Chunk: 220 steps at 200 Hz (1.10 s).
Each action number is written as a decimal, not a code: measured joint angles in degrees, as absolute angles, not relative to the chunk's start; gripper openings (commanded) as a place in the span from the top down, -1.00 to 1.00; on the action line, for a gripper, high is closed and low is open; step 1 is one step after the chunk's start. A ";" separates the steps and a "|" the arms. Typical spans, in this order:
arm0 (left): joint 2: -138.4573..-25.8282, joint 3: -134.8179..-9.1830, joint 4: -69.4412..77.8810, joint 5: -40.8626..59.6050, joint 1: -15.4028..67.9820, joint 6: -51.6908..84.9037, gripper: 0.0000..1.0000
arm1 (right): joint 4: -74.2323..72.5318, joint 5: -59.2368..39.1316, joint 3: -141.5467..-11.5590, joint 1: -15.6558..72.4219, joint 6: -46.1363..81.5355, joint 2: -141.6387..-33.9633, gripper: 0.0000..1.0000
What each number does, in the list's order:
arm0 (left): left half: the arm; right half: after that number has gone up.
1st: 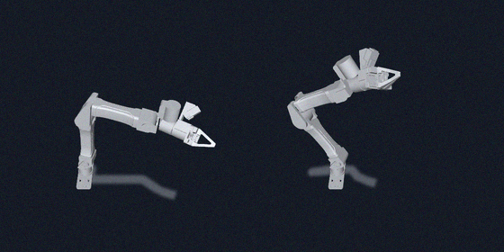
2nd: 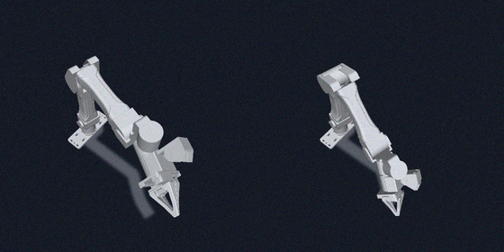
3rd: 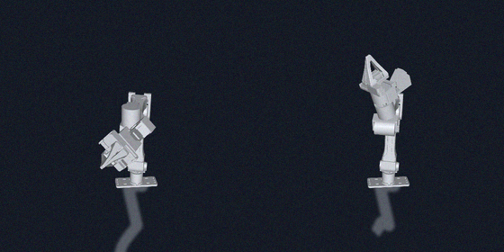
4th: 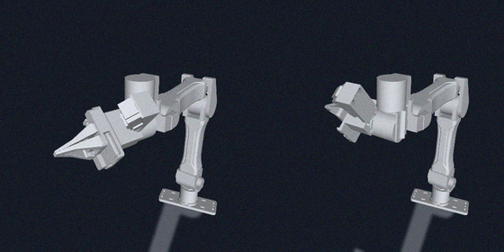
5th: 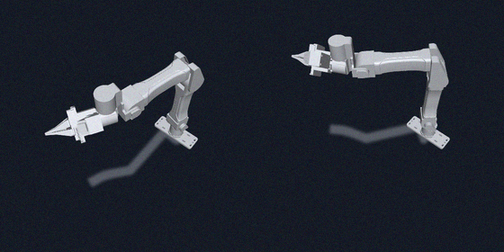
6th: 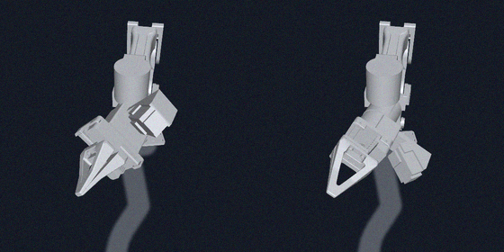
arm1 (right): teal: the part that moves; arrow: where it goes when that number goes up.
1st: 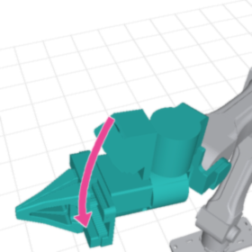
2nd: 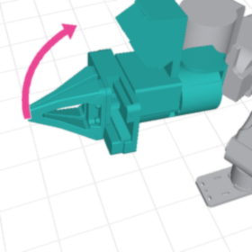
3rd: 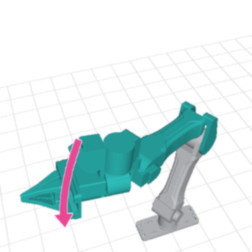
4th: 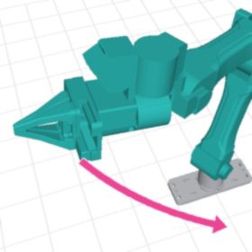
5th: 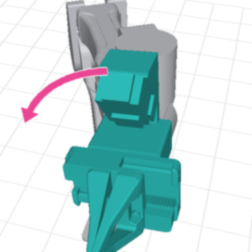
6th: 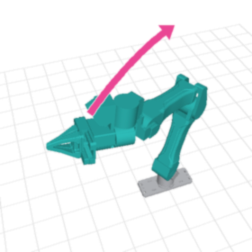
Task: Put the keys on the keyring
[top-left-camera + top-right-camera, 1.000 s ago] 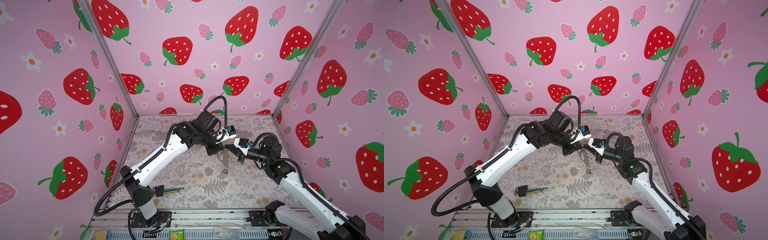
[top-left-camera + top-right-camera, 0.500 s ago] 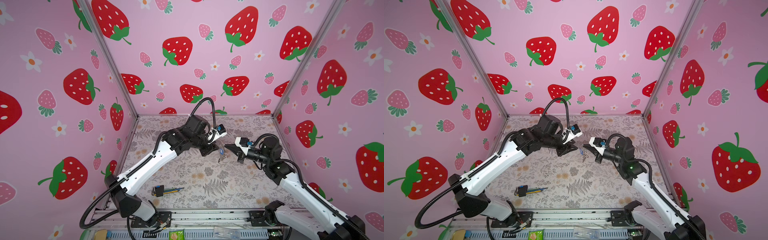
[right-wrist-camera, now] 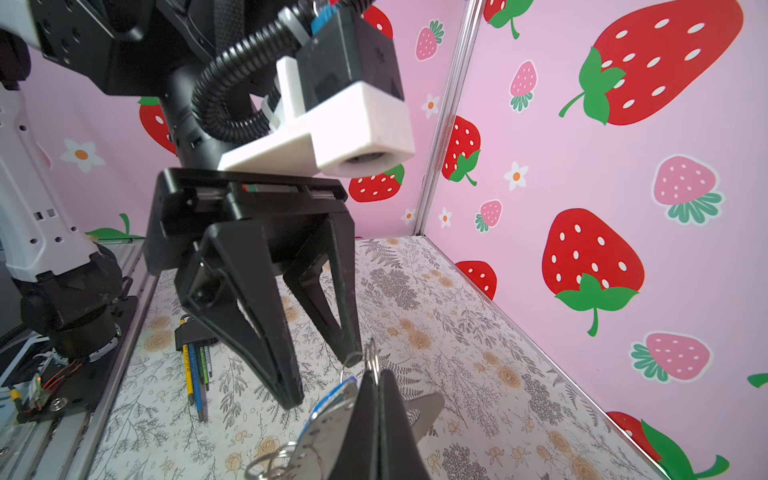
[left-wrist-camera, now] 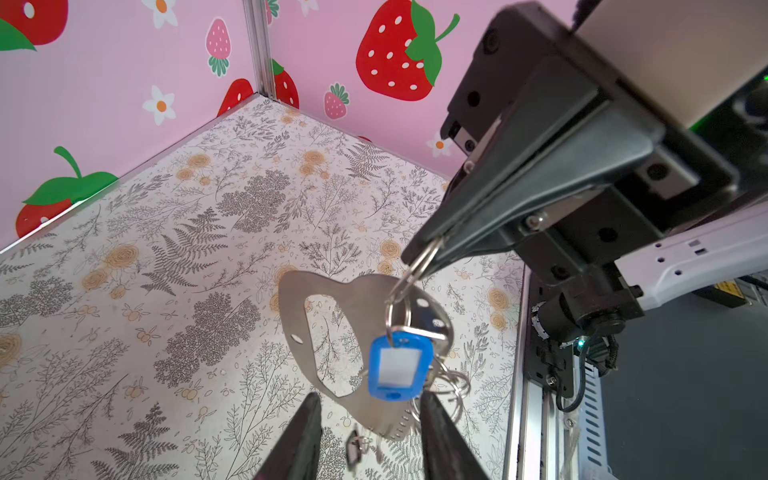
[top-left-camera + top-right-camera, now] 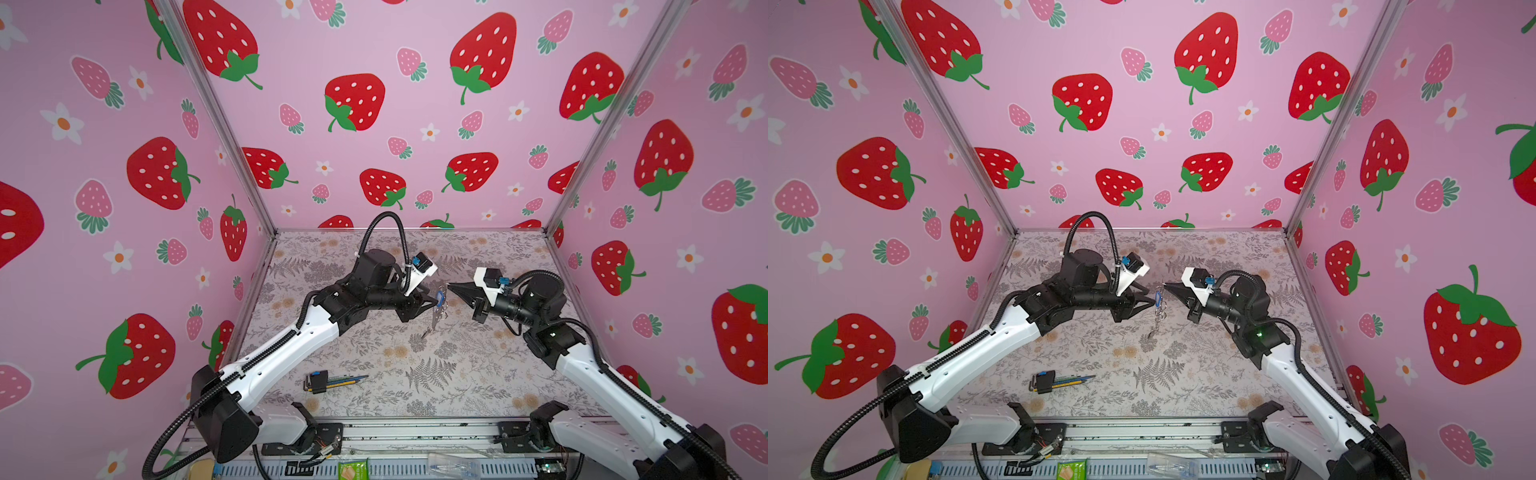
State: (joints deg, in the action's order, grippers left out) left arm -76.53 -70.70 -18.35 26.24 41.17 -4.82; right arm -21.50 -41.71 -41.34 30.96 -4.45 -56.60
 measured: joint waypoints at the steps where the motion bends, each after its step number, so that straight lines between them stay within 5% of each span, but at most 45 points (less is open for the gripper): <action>1: -76.53 -70.61 -18.24 26.24 41.17 -4.78 0.15 | -21.52 -41.71 -41.34 30.96 -4.43 -56.60 1.00; 220: -77.45 -69.43 -11.42 22.76 47.05 -3.31 0.23 | -23.16 -41.39 -40.77 30.96 -2.72 -56.60 1.00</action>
State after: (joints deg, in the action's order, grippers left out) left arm -77.45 -69.43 -11.42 22.76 47.05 -3.31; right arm -23.16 -41.39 -40.77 30.96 -2.72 -56.60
